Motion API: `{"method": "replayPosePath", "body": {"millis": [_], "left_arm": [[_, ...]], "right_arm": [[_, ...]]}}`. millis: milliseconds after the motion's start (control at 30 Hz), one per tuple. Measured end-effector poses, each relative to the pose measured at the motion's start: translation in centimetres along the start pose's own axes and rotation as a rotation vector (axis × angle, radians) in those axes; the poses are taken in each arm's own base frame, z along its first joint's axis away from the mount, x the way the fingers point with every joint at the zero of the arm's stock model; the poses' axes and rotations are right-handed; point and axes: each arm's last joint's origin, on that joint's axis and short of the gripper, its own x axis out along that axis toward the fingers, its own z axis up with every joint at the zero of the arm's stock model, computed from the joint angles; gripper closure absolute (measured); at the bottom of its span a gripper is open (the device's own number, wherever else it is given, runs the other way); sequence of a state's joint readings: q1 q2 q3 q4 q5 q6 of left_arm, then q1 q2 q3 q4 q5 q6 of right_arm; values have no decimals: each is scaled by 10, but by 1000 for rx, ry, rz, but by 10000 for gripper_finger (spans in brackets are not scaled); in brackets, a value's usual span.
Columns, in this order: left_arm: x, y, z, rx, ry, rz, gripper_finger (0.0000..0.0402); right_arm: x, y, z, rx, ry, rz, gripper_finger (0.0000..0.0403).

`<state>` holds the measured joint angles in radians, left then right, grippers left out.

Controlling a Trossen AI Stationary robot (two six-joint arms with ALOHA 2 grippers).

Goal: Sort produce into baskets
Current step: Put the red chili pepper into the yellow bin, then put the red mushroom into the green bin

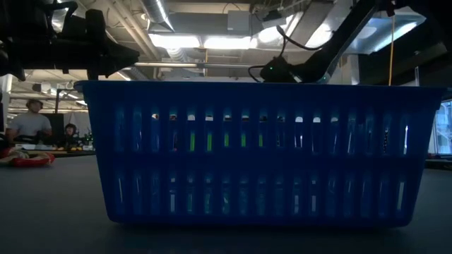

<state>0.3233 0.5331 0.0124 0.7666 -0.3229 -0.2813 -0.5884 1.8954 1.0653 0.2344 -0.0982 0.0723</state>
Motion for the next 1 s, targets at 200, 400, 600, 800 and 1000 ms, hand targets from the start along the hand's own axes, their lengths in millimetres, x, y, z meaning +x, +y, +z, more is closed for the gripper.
{"method": "replayPosePath", "body": {"millis": [200,400,600,800,1000], "left_arm": [[0,0,0,0,0,0,329],[0,0,0,-2,0,0,329],[0,0,0,-5,0,0,329],[0,0,0,-5,0,0,329],[0,0,0,-4,0,0,329]], "right_arm": [[0,0,-1,1,5,-1,374],[0,0,-2,2,20,-3,319],[-8,0,6,0,-3,-4,277],[-45,5,26,-75,0,-26,270],[-96,5,38,-185,82,-221,271]]}}
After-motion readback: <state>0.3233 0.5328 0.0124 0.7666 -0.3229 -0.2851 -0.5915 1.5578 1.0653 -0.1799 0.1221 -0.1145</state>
